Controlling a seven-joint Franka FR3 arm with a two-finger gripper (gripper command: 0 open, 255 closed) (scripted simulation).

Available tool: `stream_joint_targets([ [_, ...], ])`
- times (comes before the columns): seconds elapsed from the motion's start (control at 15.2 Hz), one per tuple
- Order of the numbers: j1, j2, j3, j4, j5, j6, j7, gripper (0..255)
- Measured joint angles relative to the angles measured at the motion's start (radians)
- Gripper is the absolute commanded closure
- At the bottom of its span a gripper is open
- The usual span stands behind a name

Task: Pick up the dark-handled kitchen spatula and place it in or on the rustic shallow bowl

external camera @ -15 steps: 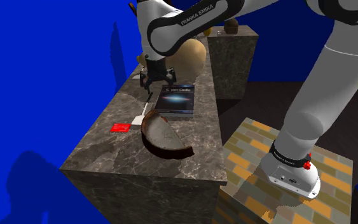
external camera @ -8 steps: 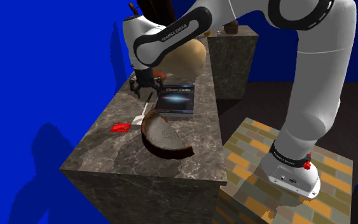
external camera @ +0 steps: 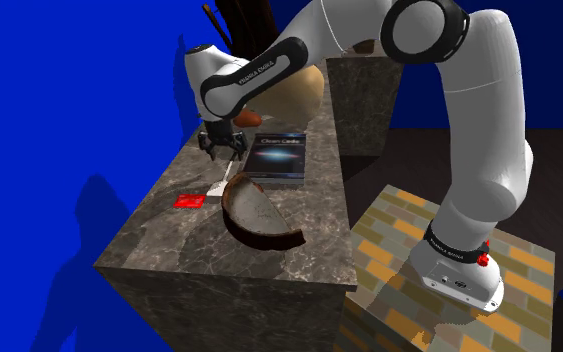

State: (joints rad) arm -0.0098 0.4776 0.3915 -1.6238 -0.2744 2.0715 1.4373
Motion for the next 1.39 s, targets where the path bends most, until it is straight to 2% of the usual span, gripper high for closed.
stream_joint_targets([
  [0.26,0.002,0.024,-0.007,-0.017,-0.013,0.040,0.009,0],
  [0.66,0.003,0.029,-0.008,-0.018,-0.015,0.048,0.011,0],
  [0.73,0.003,0.029,-0.008,-0.018,-0.015,0.048,0.011,255],
  [1.39,0.003,0.030,-0.009,-0.019,-0.015,0.048,0.010,255],
])
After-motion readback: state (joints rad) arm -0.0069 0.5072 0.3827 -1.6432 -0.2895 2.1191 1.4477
